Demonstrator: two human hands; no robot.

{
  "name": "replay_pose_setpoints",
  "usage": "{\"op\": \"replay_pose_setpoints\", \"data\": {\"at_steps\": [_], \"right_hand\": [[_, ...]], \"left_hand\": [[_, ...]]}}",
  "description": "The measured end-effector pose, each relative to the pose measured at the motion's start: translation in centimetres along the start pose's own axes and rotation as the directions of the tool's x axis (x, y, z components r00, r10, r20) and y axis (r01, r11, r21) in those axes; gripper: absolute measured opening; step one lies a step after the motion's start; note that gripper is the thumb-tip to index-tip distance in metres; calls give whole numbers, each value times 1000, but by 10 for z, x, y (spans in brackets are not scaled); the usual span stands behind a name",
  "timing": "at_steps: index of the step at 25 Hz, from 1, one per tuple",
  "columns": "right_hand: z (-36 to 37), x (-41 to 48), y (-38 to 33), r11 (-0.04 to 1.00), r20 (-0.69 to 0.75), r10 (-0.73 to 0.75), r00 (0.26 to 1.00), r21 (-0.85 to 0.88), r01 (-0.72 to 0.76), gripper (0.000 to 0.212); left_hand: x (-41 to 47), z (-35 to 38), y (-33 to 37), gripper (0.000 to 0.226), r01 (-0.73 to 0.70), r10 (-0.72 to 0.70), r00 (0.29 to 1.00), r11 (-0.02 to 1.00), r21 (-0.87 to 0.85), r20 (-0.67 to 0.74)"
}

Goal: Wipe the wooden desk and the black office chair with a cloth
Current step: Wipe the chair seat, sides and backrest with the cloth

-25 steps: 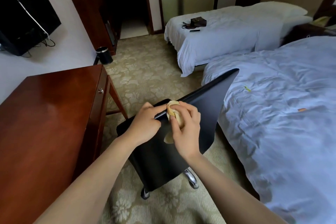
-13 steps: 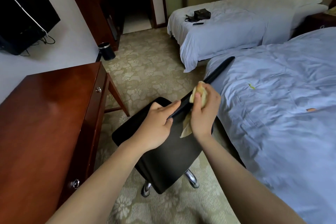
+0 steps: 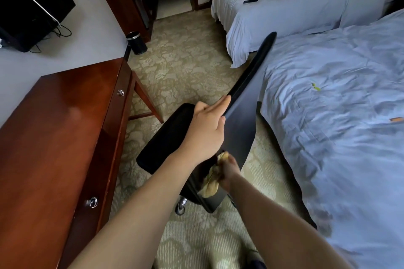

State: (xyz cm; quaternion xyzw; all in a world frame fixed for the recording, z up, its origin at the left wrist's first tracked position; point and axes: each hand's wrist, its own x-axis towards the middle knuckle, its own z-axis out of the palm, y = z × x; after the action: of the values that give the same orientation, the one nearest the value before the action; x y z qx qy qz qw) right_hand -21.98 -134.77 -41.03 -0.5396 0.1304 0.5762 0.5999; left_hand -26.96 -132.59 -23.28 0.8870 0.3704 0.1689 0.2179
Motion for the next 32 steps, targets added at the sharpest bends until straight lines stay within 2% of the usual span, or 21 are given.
{"op": "replay_pose_setpoints", "data": {"at_steps": [2,5,6,8,12,16,18,21,22,23,26,27,29,32], "right_hand": [[-5,1,26,985,11,148,989,86,-149,23],[0,2,17,969,-52,212,976,138,-203,27],[4,1,2,977,-66,184,981,120,-175,29],[17,-4,-40,996,-83,31,996,88,-24,19],[48,-30,-128,926,-60,-326,943,178,332,35],[50,-81,-168,779,52,-575,816,341,527,42],[43,-106,-153,719,63,-681,730,243,650,44],[36,-132,-97,496,57,-868,494,16,868,42],[34,-133,-75,466,47,-884,466,-18,885,40],[33,-132,-54,492,29,-870,493,-26,870,39],[31,-121,-5,751,49,-659,750,-4,660,33],[29,-113,4,809,55,-584,810,-44,586,30],[29,-94,12,879,21,-462,887,-121,461,25],[31,-62,-1,955,-63,-262,963,-159,250,18]], "left_hand": [[3,1,2,50,29,-29,1000,999,-31,6],[3,0,3,49,78,-77,997,992,-96,10],[3,0,3,49,88,-88,996,990,-114,10],[2,-1,3,49,90,-90,996,987,-132,1],[3,1,3,49,79,-85,996,987,-143,-37],[1,5,2,50,75,-81,996,989,-127,-42],[0,6,2,49,47,-53,997,994,-94,-59],[-2,5,2,46,-1,-9,996,994,-110,-88],[-3,4,1,46,0,-13,995,991,-133,-94],[-4,3,-1,46,16,-32,995,987,-163,-98],[-10,0,-6,47,52,-70,994,980,-193,-90],[-12,0,-7,47,37,-51,995,988,-152,-87],[-18,-1,-10,47,-26,26,995,1000,-4,-94],[-27,-5,-16,49,-107,125,987,980,167,-105]]}}
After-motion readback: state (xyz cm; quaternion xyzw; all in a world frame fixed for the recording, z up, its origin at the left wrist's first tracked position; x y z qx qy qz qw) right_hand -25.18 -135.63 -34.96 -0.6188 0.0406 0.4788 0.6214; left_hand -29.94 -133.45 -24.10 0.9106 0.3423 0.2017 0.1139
